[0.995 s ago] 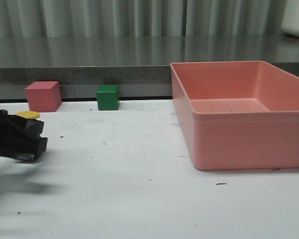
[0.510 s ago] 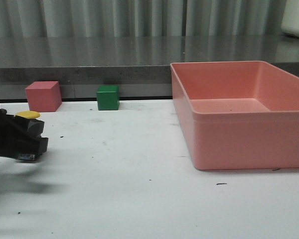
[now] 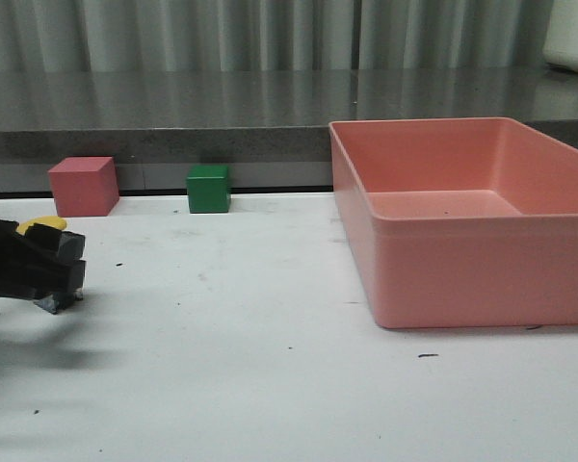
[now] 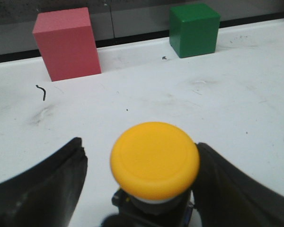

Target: Place and stand button with both arms

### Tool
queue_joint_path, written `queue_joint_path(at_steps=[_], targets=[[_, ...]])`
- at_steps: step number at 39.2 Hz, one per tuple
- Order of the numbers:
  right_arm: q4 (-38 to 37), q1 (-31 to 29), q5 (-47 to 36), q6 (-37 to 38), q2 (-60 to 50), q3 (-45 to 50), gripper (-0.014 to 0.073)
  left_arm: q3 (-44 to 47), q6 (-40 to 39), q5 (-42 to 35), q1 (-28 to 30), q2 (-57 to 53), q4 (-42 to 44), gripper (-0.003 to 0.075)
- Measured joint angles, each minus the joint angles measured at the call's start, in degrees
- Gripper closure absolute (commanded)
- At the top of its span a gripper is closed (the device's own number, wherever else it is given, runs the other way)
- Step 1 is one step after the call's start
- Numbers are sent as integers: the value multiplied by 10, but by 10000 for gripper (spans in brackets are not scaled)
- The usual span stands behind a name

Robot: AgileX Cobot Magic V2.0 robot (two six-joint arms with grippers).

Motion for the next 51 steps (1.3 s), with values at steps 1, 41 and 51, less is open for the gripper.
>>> queue_joint_path(at_steps=[1, 41, 51], targets=[[0, 0, 0, 0, 0, 0, 661, 0, 0, 0, 0, -5, -1, 266], [0, 0, 0, 0, 0, 0, 661, -22, 0, 578, 0, -689, -7, 385], [0, 0, 0, 0, 0, 0, 661, -23, 0, 749, 0, -864, -7, 685]])
